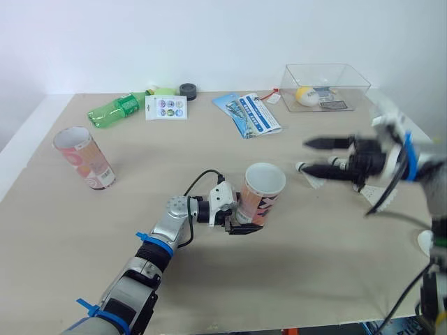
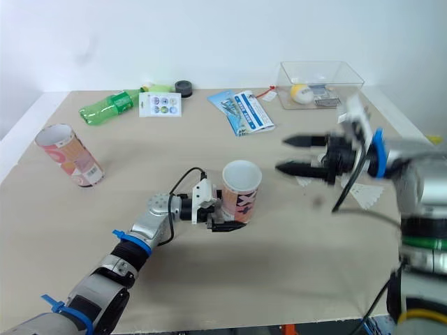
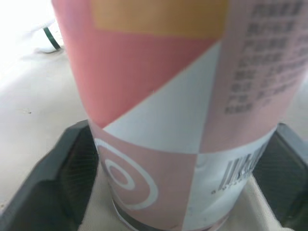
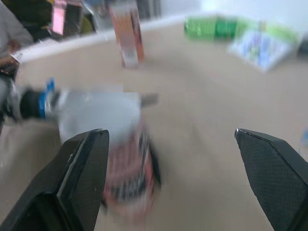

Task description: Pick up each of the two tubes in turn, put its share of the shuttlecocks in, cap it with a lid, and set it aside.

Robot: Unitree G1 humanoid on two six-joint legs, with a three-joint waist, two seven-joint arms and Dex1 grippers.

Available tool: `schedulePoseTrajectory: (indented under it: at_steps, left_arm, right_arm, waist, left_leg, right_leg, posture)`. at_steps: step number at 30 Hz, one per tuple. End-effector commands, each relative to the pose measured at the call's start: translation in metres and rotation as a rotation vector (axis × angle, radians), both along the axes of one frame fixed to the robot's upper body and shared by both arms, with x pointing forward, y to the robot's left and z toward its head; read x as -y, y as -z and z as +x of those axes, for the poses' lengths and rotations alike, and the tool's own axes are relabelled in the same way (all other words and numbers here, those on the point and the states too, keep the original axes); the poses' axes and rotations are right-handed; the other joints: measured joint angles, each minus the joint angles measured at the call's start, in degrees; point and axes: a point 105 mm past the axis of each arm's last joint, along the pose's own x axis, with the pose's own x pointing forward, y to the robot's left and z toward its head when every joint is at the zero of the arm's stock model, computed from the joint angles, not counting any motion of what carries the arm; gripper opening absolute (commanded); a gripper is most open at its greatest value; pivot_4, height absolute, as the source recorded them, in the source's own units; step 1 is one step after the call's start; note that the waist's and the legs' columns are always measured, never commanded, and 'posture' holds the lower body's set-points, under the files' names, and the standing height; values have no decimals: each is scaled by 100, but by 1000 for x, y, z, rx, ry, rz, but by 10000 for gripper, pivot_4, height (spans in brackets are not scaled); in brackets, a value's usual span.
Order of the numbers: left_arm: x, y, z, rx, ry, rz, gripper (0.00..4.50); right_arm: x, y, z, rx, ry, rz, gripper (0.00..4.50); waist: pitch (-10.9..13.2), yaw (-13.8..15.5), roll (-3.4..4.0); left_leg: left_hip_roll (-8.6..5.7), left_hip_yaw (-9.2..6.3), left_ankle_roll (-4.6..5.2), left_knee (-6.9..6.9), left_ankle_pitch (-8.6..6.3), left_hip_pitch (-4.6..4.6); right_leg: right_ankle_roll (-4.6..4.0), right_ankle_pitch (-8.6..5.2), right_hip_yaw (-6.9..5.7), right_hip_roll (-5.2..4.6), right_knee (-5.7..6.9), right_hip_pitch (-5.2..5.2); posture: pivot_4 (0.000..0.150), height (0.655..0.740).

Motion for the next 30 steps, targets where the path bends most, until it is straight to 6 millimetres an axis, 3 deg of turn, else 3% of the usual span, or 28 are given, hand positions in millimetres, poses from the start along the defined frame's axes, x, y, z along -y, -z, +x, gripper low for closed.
schedulePoseTrajectory:
  at_steps: [1,8,13,21,30]
  left_arm:
    - [-5,0,-4,9,16,5,44462]
    - [-34,-7,-8,71,6,24,44462]
    - [-51,-15,-6,103,-32,21,44462]
    - [-71,-26,-18,114,-107,-34,44462]
    - [-91,-27,-37,72,-164,-38,44462]
  right_arm:
    - [-11,-4,-11,140,-11,-18,45000]
    - [-26,50,-24,77,-20,-27,45000]
    - [-40,76,-20,104,-52,-29,45000]
    - [-64,94,-6,153,-53,21,45000]
    - [-77,105,-6,155,-90,24,45000]
  waist:
    - [6,-6,17]
    - [11,1,9]
    - [13,-1,7]
    - [13,-2,6]
    - [13,6,7]
  left_leg:
    - [0,3,0,2,0,0]
    - [14,-6,-1,6,1,4]
    - [25,-2,-3,8,2,12]
    - [47,0,-4,9,3,12]
    - [58,4,-12,10,8,25]
  right_leg:
    - [1,1,4,2,2,-3]
    - [9,-2,-2,33,3,-1]
    - [-1,4,2,48,3,0]
    - [-11,6,4,59,4,0]
    - [-29,16,4,64,7,5]
  posture:
    - [1500,7400]
    - [1500,7400]
    - [1500,7400]
    - [1500,7400]
    - [1500,7400]
